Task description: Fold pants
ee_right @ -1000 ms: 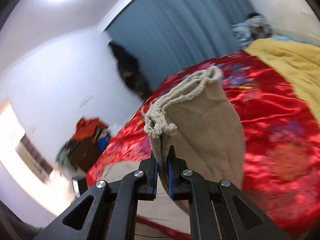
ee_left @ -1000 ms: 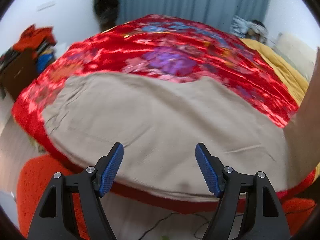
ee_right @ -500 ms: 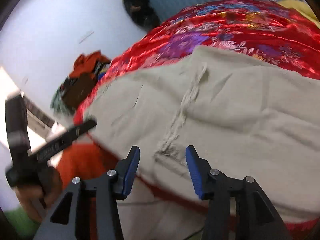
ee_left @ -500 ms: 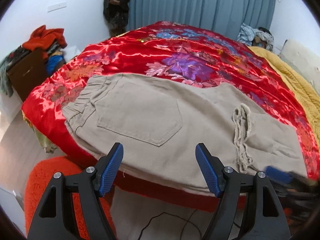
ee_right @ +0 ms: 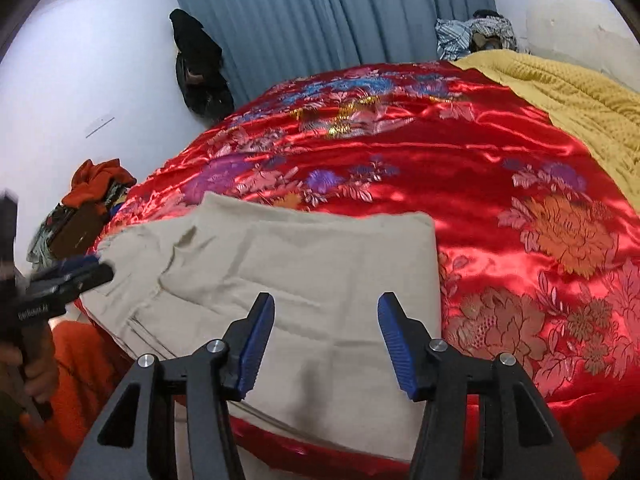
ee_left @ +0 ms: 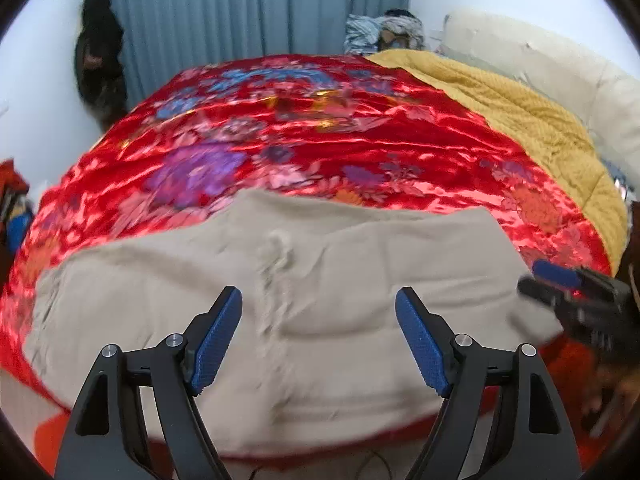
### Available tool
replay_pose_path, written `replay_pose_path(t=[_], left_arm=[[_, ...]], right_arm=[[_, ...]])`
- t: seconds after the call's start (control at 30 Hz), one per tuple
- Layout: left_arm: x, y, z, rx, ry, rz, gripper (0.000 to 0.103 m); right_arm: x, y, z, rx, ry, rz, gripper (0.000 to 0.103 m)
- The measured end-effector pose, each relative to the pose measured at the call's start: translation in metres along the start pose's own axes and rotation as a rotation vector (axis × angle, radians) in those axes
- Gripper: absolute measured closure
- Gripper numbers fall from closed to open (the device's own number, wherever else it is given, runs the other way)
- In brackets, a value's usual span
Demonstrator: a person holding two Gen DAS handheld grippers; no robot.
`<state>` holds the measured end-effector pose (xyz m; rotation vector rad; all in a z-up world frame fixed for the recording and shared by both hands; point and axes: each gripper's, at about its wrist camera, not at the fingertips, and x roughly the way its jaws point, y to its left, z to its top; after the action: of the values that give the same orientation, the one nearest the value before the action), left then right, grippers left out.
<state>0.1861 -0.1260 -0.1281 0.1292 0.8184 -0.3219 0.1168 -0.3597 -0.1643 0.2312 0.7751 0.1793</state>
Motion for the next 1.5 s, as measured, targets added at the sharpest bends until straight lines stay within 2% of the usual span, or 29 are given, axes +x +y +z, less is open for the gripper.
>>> replay_pose_path(t=[0.1, 0.23, 0.27, 0.33, 0.43, 0.47, 0.5, 0.53, 0.63, 0.77, 0.83, 0.9, 1.03, 1.13, 1.23, 1.3, 1.43, 1.5], left_arm=[[0.034, -0.008, -0.003, 0.000, 0.068, -0.005, 0.022], [0.077, -0.007, -0.032, 0.024, 0.211, 0.041, 0.021], [0.084, -0.006, -0.039, 0.029, 0.225, 0.041, 0.018], [0.083, -0.004, -0.046, 0.028, 0.193, 0.031, 0.016], [0.083, -0.003, -0.046, 0.028, 0.200, 0.031, 0.014], [0.083, -0.002, -0.046, 0.027, 0.202, 0.034, 0.011], [0.084, 0.000, -0.046, 0.022, 0.202, 0.048, 0.004], [0.085, 0.002, -0.047, 0.011, 0.205, 0.057, 0.002], [0.088, 0.006, -0.050, -0.019, 0.212, 0.032, 0.002], [0.078, 0.002, -0.043, -0.013, 0.246, 0.067, 0.004], [0.064, 0.000, -0.035, -0.035, 0.231, 0.045, 0.005], [0.050, 0.000, -0.019, -0.083, 0.198, -0.015, 0.005], [0.045, -0.003, 0.017, -0.129, 0.152, -0.061, 0.004], [0.058, -0.008, 0.035, -0.090, 0.127, -0.017, 0.004], [0.074, -0.006, 0.034, -0.085, 0.138, 0.029, 0.004], [0.084, -0.001, 0.026, -0.104, 0.160, 0.034, 0.004], [0.106, 0.012, 0.007, -0.136, 0.222, 0.093, 0.004], [0.119, 0.022, -0.005, -0.165, 0.261, 0.086, 0.003]], right_arm=[[0.009, 0.002, -0.006, -0.027, 0.022, 0.007, 0.048], [0.037, 0.008, -0.025, -0.123, 0.177, -0.034, 0.047], [0.043, 0.008, -0.030, -0.143, 0.207, -0.043, 0.047], [0.049, 0.007, -0.035, -0.151, 0.215, -0.052, 0.047], [0.051, 0.009, -0.036, -0.168, 0.216, -0.064, 0.046], [0.051, 0.009, -0.037, -0.167, 0.213, -0.063, 0.046], [0.051, 0.008, -0.037, -0.164, 0.213, -0.059, 0.046], [0.051, 0.007, -0.037, -0.162, 0.214, -0.055, 0.046], [0.052, 0.006, -0.036, -0.158, 0.215, -0.048, 0.046], [0.049, 0.008, -0.037, -0.161, 0.208, -0.047, 0.046], [0.049, 0.007, -0.037, -0.154, 0.206, -0.041, 0.046], [0.049, 0.006, -0.038, -0.147, 0.206, -0.037, 0.046], [0.049, 0.007, -0.037, -0.147, 0.208, -0.040, 0.045], [0.049, 0.008, -0.037, -0.148, 0.209, -0.041, 0.045], [0.049, 0.008, -0.037, -0.149, 0.209, -0.041, 0.045], [0.049, 0.008, -0.037, -0.150, 0.208, -0.041, 0.045], [0.049, 0.008, -0.037, -0.151, 0.208, -0.041, 0.045], [0.050, 0.009, -0.038, -0.151, 0.208, -0.040, 0.045]])
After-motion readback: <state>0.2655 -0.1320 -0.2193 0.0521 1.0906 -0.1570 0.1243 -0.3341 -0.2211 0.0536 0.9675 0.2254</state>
